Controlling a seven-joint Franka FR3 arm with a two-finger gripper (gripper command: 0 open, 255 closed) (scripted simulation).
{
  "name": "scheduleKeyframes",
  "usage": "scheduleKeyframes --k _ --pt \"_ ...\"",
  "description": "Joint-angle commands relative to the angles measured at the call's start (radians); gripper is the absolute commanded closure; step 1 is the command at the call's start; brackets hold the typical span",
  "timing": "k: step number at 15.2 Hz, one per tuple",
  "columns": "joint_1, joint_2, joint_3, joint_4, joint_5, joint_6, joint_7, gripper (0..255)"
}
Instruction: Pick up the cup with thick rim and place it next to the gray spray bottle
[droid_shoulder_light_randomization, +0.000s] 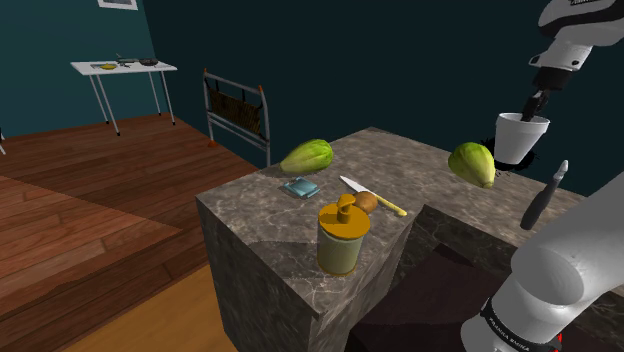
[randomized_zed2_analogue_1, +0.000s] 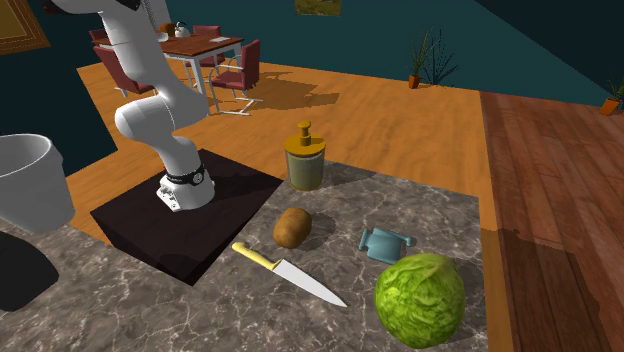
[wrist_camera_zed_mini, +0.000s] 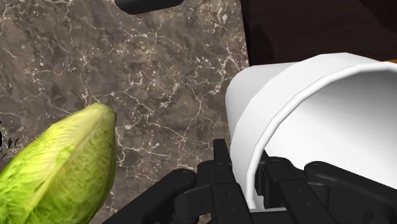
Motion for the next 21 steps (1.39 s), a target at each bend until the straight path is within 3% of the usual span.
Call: scheduleKeyframes --k 1,21 --pt "-0.002 -0.008 0.002 -0.035 -0.005 0.029 0.002 255" --pt "-0.010 0.006 -0.025 -0.293 -0.005 0.297 -0.023 255"
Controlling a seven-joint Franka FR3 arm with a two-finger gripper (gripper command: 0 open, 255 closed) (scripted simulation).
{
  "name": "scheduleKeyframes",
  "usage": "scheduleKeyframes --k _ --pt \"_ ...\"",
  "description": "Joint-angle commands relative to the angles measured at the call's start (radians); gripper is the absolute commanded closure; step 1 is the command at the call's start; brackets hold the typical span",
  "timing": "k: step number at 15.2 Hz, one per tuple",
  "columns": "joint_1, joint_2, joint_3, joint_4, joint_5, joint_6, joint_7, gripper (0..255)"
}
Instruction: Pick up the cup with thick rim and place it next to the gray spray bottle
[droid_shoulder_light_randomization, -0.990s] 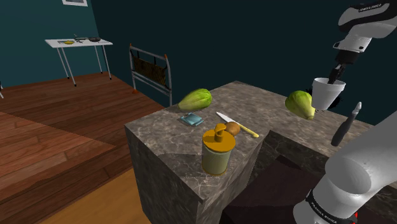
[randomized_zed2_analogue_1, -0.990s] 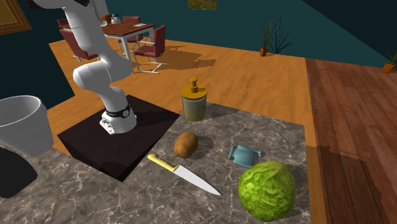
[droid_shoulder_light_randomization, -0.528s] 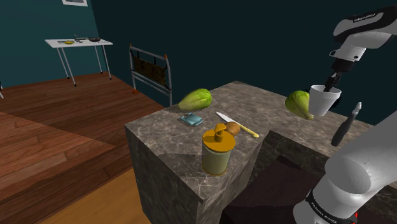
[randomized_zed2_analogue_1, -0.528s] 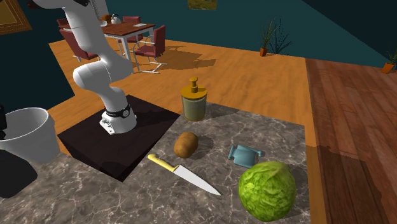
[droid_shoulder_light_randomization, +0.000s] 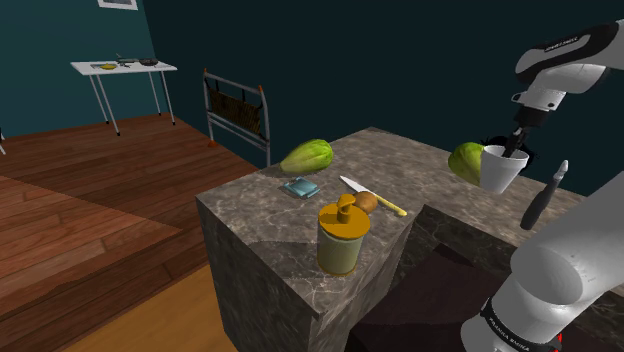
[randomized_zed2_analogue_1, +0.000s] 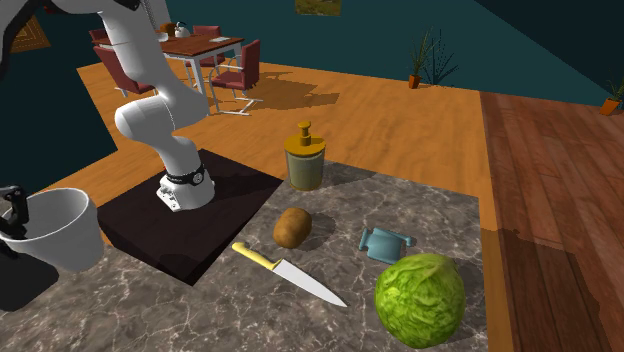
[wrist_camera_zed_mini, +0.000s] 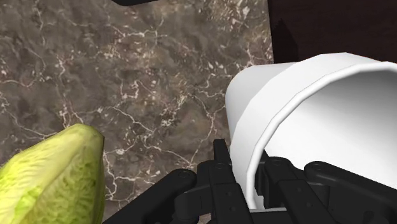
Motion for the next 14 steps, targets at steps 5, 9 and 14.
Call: scheduleKeyframes --k 5,9,14 --pt "0.001 0.023 -0.014 -0.063 0.013 0.080 -0.018 255" --pt "0.003 0.048 -0.025 -0.100 0.029 0.134 -0.036 255" --pt "0.006 0.086 -0.040 -0.141 0.056 0.201 -0.063 255"
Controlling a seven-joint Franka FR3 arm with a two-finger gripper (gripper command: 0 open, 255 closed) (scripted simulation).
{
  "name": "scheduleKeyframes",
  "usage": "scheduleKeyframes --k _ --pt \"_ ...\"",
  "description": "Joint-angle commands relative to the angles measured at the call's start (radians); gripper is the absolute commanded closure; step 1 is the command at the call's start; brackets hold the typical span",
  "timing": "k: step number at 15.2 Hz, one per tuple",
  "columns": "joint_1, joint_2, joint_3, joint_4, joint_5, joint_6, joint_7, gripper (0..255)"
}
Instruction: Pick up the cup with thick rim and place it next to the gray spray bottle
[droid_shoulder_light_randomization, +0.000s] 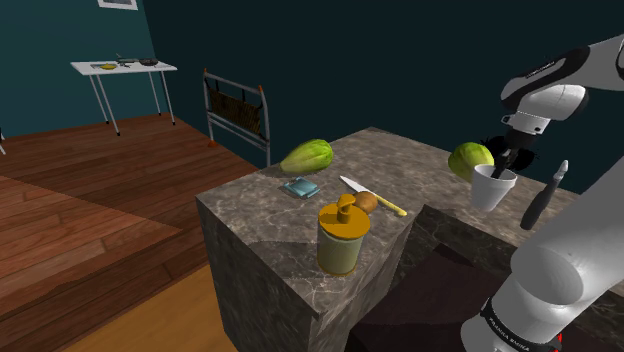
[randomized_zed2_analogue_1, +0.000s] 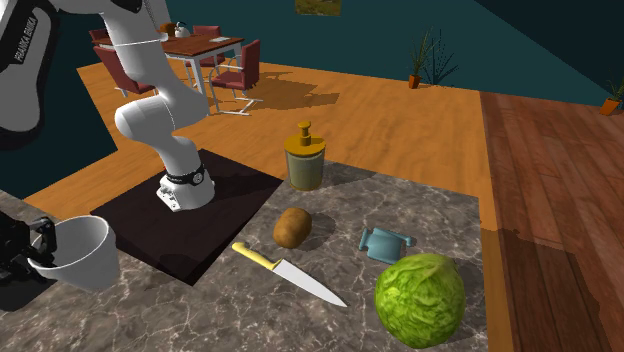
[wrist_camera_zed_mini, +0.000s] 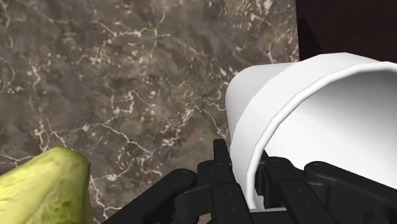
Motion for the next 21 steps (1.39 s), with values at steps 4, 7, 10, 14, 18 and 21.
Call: scheduleKeyframes --k 4,7,10,14,18,21 --pt "0.004 0.046 -0.014 -0.037 0.037 0.067 -0.034 255" --pt "0.004 0.053 -0.015 -0.041 0.042 0.075 -0.039 255" --pt "0.004 0.053 -0.015 -0.041 0.042 0.075 -0.039 255" --pt "0.004 0.053 -0.015 -0.041 0.042 0.075 -0.040 0" --pt "0.004 0.053 -0.015 -0.041 0.042 0.075 -0.039 0" --pt "0.001 0.021 -0.010 0.006 0.015 0.008 -0.019 0"
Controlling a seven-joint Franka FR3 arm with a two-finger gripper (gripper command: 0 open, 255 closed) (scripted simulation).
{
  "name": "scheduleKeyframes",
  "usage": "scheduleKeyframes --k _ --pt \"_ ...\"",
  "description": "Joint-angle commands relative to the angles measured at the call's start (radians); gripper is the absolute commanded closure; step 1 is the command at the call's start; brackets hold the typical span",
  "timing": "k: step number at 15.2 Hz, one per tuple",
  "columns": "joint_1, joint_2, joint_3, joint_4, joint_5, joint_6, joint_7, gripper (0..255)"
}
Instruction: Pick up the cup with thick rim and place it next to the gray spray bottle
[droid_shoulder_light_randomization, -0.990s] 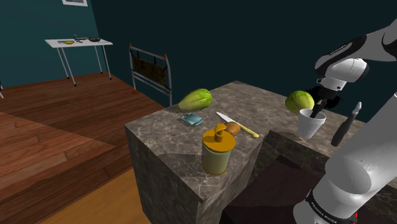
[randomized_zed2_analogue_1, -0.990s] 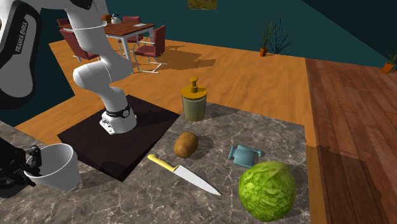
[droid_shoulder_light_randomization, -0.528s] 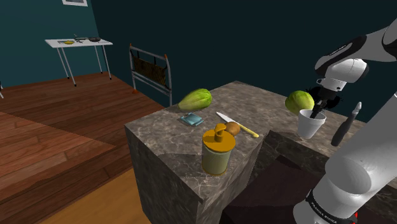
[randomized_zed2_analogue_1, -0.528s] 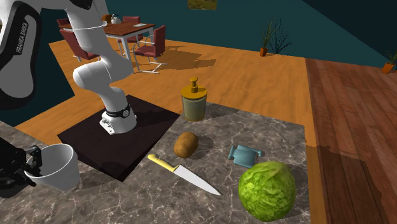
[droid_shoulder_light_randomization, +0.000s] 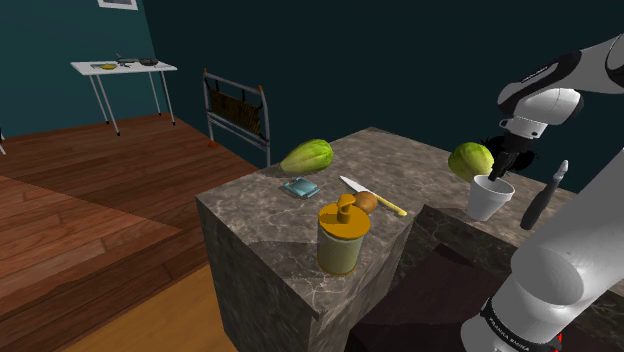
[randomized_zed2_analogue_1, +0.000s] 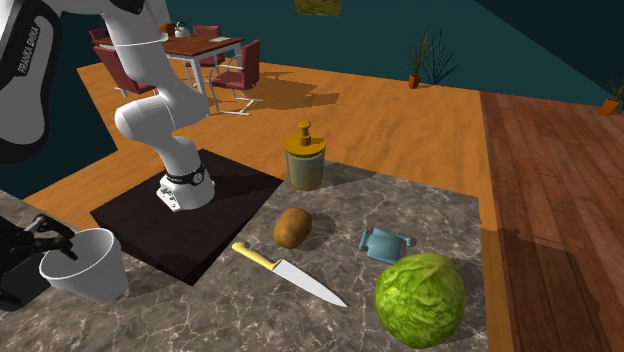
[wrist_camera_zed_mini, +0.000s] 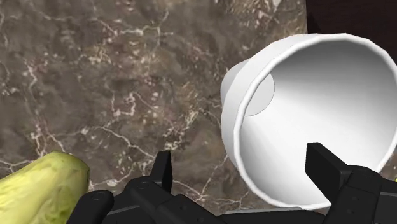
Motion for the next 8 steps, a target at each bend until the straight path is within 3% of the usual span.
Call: scheduleKeyframes --k 1,8 --pt "-0.004 -0.027 0.004 0.045 -0.023 -0.063 0.016 0" --pt "-0.005 -0.036 0.007 0.066 -0.030 -0.090 0.021 0"
